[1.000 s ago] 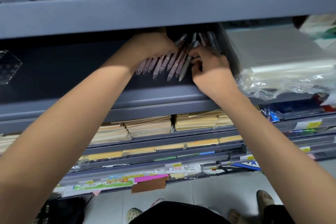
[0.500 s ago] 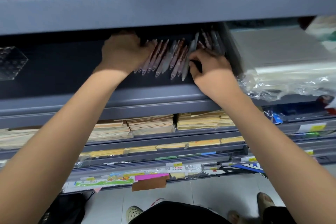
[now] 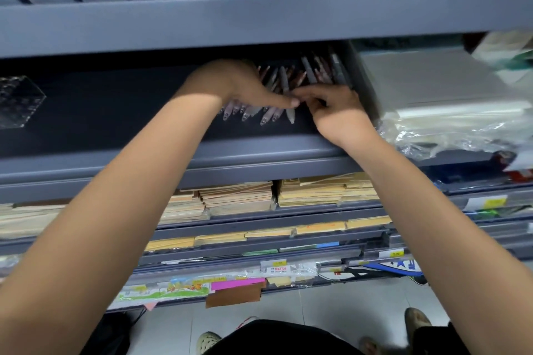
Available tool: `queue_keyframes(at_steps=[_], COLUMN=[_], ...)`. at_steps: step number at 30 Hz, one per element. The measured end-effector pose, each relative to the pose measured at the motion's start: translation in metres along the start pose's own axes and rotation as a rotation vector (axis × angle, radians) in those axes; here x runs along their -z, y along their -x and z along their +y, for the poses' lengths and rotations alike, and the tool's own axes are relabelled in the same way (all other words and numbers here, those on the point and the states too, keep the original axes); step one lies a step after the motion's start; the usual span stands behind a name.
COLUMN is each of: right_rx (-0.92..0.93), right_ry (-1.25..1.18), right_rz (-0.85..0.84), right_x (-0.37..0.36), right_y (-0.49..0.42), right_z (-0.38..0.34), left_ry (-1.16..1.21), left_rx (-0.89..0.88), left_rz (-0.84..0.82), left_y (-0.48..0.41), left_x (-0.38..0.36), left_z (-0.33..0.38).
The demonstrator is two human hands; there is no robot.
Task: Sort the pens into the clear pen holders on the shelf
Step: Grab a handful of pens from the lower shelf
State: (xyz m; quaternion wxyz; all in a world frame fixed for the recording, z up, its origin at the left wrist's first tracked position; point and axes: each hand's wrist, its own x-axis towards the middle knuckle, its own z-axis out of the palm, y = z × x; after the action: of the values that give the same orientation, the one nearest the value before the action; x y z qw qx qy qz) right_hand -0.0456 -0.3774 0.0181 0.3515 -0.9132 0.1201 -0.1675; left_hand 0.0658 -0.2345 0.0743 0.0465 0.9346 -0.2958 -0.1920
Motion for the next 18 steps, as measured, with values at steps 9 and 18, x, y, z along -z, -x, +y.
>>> queue_keyframes(at_steps=[9, 18], right_rx=[-0.132, -0.121], right_ry=[-0.284, -0.333], right_rz=[0.038, 0.252], right_x=[-0.006, -0.007], right_y=[-0.012, -0.014], right_z=[0.005, 0.000], left_ry=[-0.030, -0.020], left_rx=[0.070, 0.193], left_rz=[0.036, -0.120], left_y=[-0.020, -0.026], left_x=[-0.011, 0.006], left_z=[0.010, 0.010])
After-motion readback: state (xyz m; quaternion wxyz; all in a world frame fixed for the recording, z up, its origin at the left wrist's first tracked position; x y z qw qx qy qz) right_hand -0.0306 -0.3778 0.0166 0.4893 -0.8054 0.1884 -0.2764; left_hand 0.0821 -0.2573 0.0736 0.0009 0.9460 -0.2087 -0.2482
